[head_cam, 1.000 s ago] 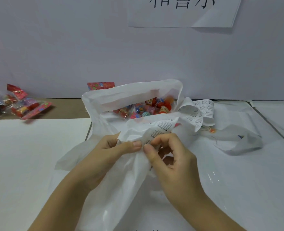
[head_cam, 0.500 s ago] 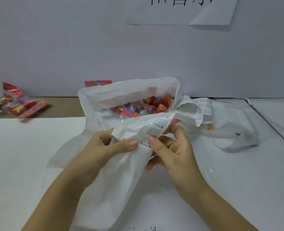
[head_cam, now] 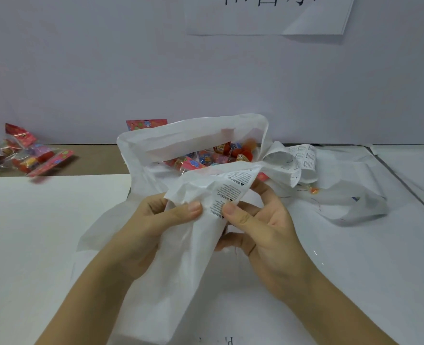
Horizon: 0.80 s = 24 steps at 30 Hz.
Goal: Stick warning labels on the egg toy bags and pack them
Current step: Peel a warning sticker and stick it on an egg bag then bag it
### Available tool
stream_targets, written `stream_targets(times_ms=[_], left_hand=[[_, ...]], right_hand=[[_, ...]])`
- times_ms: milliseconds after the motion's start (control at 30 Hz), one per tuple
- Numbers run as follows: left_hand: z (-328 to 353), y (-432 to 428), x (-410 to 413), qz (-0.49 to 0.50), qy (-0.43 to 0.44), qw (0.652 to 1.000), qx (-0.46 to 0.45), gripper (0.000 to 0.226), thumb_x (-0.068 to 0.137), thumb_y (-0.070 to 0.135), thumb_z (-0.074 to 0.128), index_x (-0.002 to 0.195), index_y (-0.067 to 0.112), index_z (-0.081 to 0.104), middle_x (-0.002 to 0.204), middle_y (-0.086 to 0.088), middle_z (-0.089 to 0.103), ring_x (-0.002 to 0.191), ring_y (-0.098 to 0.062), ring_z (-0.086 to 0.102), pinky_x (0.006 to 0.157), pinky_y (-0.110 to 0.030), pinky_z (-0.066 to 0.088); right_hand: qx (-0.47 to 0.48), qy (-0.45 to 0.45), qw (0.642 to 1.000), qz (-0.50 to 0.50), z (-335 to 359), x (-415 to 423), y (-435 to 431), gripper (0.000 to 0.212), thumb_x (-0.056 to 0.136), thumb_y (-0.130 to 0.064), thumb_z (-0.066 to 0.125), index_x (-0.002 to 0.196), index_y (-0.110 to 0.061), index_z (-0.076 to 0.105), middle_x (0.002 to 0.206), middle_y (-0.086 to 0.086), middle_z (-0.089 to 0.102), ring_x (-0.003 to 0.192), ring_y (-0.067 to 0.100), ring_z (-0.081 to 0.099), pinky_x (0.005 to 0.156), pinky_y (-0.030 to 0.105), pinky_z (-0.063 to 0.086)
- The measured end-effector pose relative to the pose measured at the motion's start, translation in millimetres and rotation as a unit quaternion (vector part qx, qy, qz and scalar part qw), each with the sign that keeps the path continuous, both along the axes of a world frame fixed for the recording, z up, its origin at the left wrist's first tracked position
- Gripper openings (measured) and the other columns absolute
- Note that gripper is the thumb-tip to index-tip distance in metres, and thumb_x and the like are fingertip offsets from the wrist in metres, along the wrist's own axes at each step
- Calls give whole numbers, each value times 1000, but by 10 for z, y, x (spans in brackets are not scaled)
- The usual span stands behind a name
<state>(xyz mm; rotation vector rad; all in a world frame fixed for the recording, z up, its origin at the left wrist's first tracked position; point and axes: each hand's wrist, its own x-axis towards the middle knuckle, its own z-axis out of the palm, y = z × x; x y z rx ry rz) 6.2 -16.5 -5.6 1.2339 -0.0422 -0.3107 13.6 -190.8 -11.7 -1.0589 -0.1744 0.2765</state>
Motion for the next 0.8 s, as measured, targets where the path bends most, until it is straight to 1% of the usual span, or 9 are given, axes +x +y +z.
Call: stream_targets(times_ms=[100,267,367,433,500,567,633,733,800], left_hand=[[15,-21,-12,-31,-14,998,-46,44,68,34,86,96,1,76,92,-19,74,79,-28,73,68,-35,59],[-31,-83,-12,35,-17,999,37,30,66,32,79,87,11,78,86,-13,76,73,-23,73,62,-26,56],[-41,-91,-28,30,-26,998,46,31,65,36,78,83,11,78,82,-11,75,73,-21,72,64,-25,54],[-49,-103,-28,47,-32,997,46,33,64,37,78,84,11,79,84,-14,75,75,-23,72,65,-26,56],[-64,-112,-16,89,-29,994,62,36,62,39,77,85,11,79,86,-15,76,76,-24,73,66,-27,58],[-58,-115,-11,109,-36,990,77,40,60,38,79,90,12,78,90,-11,76,78,-21,73,64,-24,56],[-45,-114,-16,101,-54,990,82,39,64,32,80,97,11,77,99,-10,75,85,-20,73,67,-22,54],[-48,-117,-17,89,-66,990,92,34,74,21,72,103,5,74,107,-13,73,96,-24,71,75,-22,54],[-49,-114,-11,80,-68,990,97,35,76,21,67,107,4,73,112,-15,71,103,-25,70,80,-24,54]], right_hand=[[18,11,1000,8,7,5,4,56,77,-10,70,126,-16,44,88,15,72,67,27,66,49,31,53],[-26,-24,996,-82,-9,-11,12,56,70,-16,70,118,-23,42,82,12,74,64,22,68,46,29,52],[-16,-11,998,-62,-11,-8,23,57,67,-17,73,116,-20,44,79,11,71,59,23,66,43,29,51],[-58,-33,990,-125,-35,-17,24,52,68,-14,78,107,-24,45,76,6,65,56,19,62,41,28,48],[-148,-138,948,-245,-76,-42,-2,48,71,-12,83,90,-32,44,69,-3,52,53,15,52,41,29,45],[-227,-268,895,-276,-96,-76,-22,32,76,-27,77,82,-32,46,63,-1,50,51,14,47,46,32,45],[-308,-318,866,-231,-102,-85,-20,20,81,-43,65,77,-27,52,63,-5,54,56,14,52,51,24,45],[-422,-306,844,-129,-103,-44,-24,30,88,-55,48,85,-26,55,74,-8,60,67,13,56,57,25,45],[-452,-319,830,-74,-120,-26,-36,33,93,-56,38,94,-28,56,81,-13,60,73,7,56,61,20,43]])
